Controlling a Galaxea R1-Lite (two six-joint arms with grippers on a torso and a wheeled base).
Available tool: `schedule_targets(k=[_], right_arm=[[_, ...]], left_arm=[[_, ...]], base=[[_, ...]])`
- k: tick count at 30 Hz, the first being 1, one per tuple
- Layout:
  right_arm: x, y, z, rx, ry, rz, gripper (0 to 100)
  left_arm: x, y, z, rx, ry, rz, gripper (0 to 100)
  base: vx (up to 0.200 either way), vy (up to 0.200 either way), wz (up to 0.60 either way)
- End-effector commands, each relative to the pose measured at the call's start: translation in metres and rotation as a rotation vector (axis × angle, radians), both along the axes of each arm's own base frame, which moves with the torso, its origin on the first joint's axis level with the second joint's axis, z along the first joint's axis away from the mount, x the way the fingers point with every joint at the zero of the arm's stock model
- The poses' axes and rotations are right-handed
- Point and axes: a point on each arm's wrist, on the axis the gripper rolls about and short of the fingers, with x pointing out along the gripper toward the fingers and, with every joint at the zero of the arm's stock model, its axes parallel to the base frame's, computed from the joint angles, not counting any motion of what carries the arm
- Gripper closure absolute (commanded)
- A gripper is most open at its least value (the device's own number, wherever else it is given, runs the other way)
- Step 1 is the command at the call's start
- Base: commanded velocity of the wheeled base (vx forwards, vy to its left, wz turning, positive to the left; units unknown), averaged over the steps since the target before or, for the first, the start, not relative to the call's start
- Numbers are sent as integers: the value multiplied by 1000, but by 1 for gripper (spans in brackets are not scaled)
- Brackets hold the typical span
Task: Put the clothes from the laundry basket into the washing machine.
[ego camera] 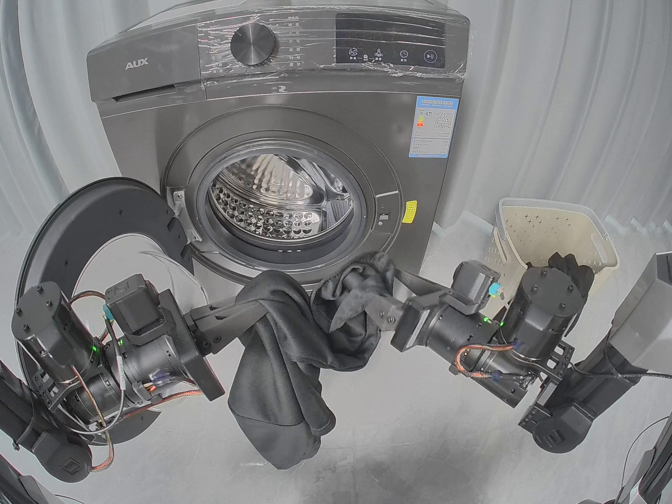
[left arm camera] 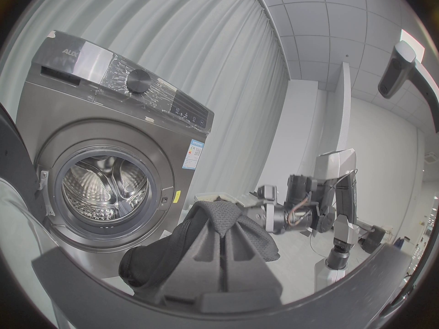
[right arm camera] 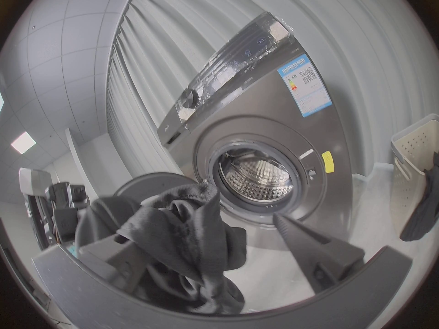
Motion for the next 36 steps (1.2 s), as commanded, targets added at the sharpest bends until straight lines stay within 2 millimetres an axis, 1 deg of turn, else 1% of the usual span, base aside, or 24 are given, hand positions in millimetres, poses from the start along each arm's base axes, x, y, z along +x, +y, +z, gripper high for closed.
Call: schedule_targets(k=[1, 2, 6, 8, 10, 13, 17, 22, 24, 26, 28, 29, 35, 36], right_arm=[[-24, -29, -20, -107, 75, -14, 0], [-30, -35, -26, -139, 91, -13, 0], [-45, -59, -39, -194, 122, -36, 0], [-48, -68, -41, -218, 134, -55, 0], [-49, -72, -39, -226, 126, -59, 0], [-55, -80, -43, -266, 133, -64, 0], [-58, -81, -46, -295, 131, -59, 0], [-57, -81, -43, -285, 123, -63, 0], [-57, -82, -39, -273, 106, -68, 0], [-58, -83, -35, -265, 94, -67, 0], [-62, -85, -27, -244, 64, -67, 0], [-62, -85, -27, -244, 64, -67, 0], [-59, -88, -27, -242, 69, -87, 0], [-59, -88, -27, -242, 69, -87, 0]], left_arm=[[-11, 7, 17, -74, -24, 15, 100], [-12, 8, 21, -92, -32, 31, 100], [-11, 8, 29, -131, -56, 115, 100], [-10, 8, 29, -137, -52, 153, 100], [-9, 8, 29, -141, -51, 177, 100], [-9, 10, 30, -158, -47, 249, 100], [-5, 11, 28, -148, -48, 315, 100], [-4, 11, 13, -103, 4, 375, 100], [0, 10, 9, -90, 12, 392, 100], [0, 10, 9, -87, 8, 395, 100], [2, 10, 7, -63, 5, 409, 100], [2, 10, 7, -63, 5, 409, 100], [10, 8, -16, 23, 66, 532, 100], [10, 8, -16, 23, 66, 532, 100]], base=[[0, 0, 0], [0, 0, 0], [0, 0, 0], [0, 0, 0], [0, 0, 0], [0, 0, 0], [0, 0, 0], [0, 0, 0], [0, 0, 0], [0, 0, 0], [0, 0, 0], [0, 0, 0], [0, 0, 0], [0, 0, 0]])
